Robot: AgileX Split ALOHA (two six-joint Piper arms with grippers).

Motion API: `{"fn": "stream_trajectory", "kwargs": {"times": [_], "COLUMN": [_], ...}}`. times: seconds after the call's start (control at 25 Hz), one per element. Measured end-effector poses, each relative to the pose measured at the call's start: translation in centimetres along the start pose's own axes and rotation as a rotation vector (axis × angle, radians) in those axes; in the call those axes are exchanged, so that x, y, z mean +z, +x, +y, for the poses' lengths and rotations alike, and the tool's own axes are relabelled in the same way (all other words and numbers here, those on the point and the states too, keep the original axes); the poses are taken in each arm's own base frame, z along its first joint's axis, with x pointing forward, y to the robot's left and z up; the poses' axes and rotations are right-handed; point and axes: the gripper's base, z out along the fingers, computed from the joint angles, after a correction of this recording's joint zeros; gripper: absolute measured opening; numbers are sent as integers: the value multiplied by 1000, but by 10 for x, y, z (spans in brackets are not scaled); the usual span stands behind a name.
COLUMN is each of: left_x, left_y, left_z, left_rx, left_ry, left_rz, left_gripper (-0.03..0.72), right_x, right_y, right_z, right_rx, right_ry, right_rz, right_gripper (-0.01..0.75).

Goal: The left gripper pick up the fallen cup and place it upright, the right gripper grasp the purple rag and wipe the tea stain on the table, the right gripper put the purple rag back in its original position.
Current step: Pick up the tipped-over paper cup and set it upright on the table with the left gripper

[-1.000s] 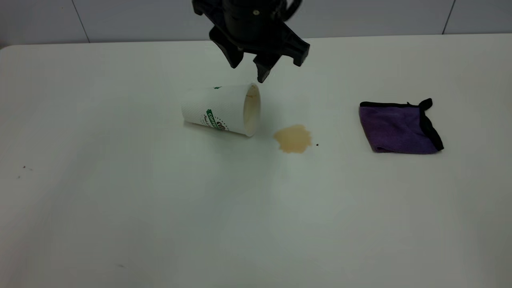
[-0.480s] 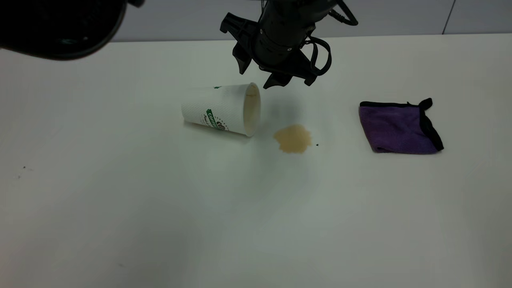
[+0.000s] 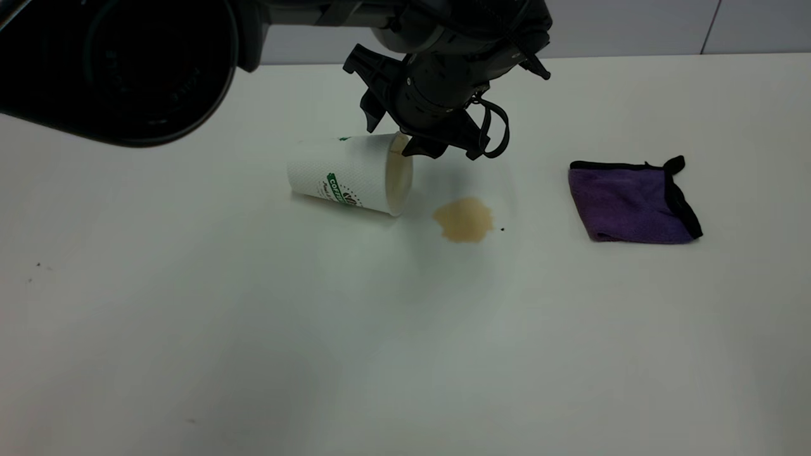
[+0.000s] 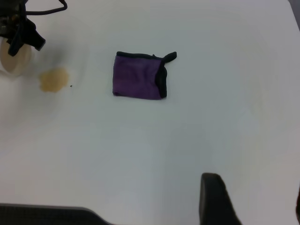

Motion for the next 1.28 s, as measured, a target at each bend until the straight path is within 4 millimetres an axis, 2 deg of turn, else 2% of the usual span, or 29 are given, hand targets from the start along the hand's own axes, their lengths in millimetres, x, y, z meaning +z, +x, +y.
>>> {"fn": "stream_trajectory", "kwargs": {"times": [0.56,0.84,0.96,1.16,1.28], "left_x": [7,19,19,17,15], "left_y": [7,15,16,17,14], "left_z": [0,-3,-2,7,10], "left_rx": [4,37,28,47,59], "left_ry": [-62,-120,-138,-232,-246], "left_rz": [32,58,59,77,65], "left_gripper": [441,416,325,47,-15], "right_x": [0,0,0,0,0], "right_y": [0,0,0,0,0], "right_z": [0,0,0,0,0], "right_rx": [0,0,0,0,0], "right_ry": [0,0,0,0,0], "right_rz": [0,0,0,0,0], "right_gripper": [444,444,444,444,444]}}
